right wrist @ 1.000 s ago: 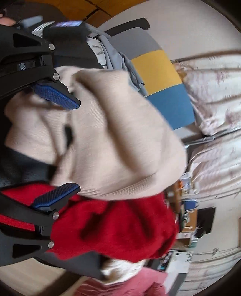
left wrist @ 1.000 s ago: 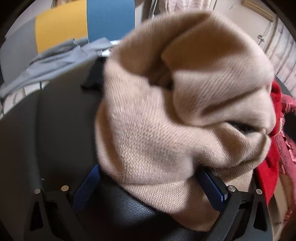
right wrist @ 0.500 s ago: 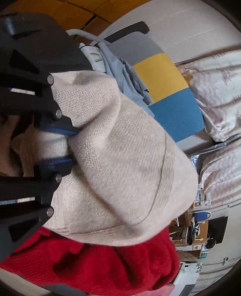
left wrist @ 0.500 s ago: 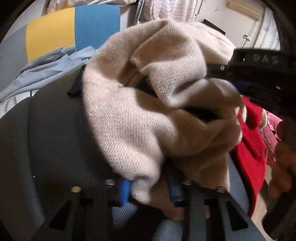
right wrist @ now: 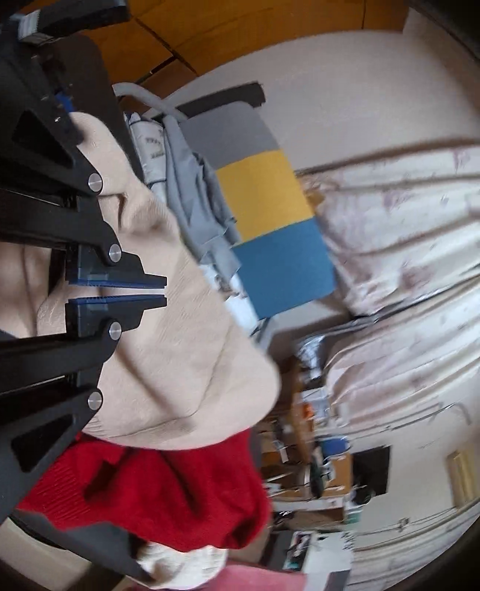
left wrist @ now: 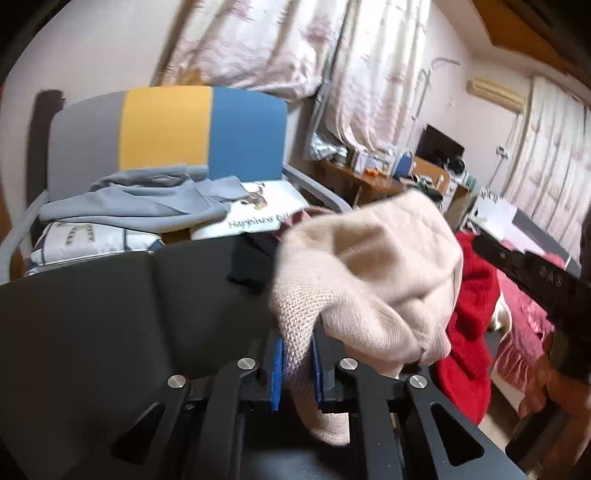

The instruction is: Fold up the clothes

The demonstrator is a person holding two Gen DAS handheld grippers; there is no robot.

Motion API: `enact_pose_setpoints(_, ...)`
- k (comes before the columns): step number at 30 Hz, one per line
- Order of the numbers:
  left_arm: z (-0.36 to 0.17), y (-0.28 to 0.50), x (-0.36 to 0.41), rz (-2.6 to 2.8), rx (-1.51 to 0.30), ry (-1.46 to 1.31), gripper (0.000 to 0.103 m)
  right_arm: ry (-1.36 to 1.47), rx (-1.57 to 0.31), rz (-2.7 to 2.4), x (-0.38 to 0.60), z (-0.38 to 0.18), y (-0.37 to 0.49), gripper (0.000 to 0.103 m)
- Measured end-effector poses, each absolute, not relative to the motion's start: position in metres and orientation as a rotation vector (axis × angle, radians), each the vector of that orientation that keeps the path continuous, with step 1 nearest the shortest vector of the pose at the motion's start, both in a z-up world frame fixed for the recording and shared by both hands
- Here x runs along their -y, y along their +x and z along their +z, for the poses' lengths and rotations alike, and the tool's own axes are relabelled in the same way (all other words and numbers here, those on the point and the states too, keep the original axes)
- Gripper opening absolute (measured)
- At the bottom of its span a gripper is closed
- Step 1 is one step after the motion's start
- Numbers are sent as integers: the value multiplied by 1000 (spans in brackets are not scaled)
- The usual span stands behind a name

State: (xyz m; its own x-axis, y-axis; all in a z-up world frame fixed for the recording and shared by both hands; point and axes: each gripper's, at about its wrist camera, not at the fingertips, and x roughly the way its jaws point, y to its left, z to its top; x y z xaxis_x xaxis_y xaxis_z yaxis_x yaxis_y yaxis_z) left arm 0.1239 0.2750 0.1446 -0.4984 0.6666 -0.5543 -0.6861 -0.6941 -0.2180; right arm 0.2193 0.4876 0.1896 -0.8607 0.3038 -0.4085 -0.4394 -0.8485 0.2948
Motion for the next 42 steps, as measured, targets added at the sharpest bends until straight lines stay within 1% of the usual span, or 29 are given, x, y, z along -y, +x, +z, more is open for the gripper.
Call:
enact_pose_setpoints(2,148,122,-257,2231,-22,-790,7,-551,-533,2671,-477,189,217,2)
enact_pose_setpoints(3,150,118,-249,2247,-14,-788,0,-587,-531,2673,-474,186,215,4)
enact_pose_setpoints(4,151,107,-245,2261,-5,-786,0,-620,-539,2665,-471,181,213,8)
enact_pose_setpoints(5,153,99,-237,2274,15,-786,0,-651,-563,2645,-470,173,211,24)
enact_pose_setpoints(6,155,92,-228,2283,34,-789,0,-689,-571,2622,-470,164,206,31)
enact_pose_setpoints(10,145,100,-214,2228,61,-867,0,-853,-551,2526,-472,134,182,31)
enact_pose_setpoints(11,140,102,-215,2218,57,-898,2,-885,-540,2508,-475,128,175,32)
enact_pose_setpoints(12,133,104,-219,2202,51,-941,9,-904,-555,2490,-478,123,167,32)
enact_pose_setpoints(13,125,105,-226,2189,51,-984,26,-914,-597,2479,-482,119,162,33)
enact_pose_setpoints(14,116,103,-232,2191,51,-1019,42,-922,-649,2469,-486,116,159,34)
enact_pose_setpoints(15,107,102,-239,2192,49,-1047,77,-923,-680,2456,-491,113,155,35)
enact_pose_setpoints(16,101,101,-247,2195,39,-1051,90,-922,-702,2441,-495,110,151,35)
enact_pose_setpoints(18,88,100,-262,2198,13,-1057,91,-934,-721,2404,-503,105,142,37)
enact_pose_setpoints(19,83,99,-275,2191,-34,-1053,92,-965,-708,2373,-506,100,136,37)
enact_pose_setpoints(20,78,98,-289,2186,-101,-1055,92,-984,-719,2356,-510,96,133,35)
enact_pose_setpoints(21,69,95,-304,2182,-187,-1056,92,-962,-766,2372,-515,93,135,22)
enact_pose_setpoints(23,51,88,-331,2193,-366,-1076,92,-896,-869,2428,-524,90,147,13)
enact_pose_setpoints(24,46,86,-338,2196,-407,-1082,92,-880,-879,2444,-527,89,154,12)
enact_pose_setpoints(26,37,79,-348,2185,-422,-1100,92,-855,-879,2466,-529,86,168,11)
enact_pose_setpoints(28,32,73,-350,2130,-311,-1130,91,-825,-894,2471,-531,83,183,11)
enact_pose_setpoints(29,30,71,-350,2104,-259,-1144,89,-809,-906,2474,-531,82,189,11)
enact_pose_setpoints(30,29,70,-349,2095,-227,-1151,75,-800,-908,2474,-530,81,193,11)
enact_pose_setpoints(31,30,72,-349,2106,-234,-1141,35,-798,-893,2479,-528,80,197,11)
enact_pose_setpoints(32,31,73,-350,2112,-242,-1136,18,-798,-865,2484,-525,81,199,11)
enact_pose_setpoints(36,46,84,-338,2095,-212,-1089,15,-805,-717,2505,-509,91,197,11)
enact_pose_setpoints(42,103,104,-302,2138,-144,-907,13,-766,-535,2521,-483,116,199,10)
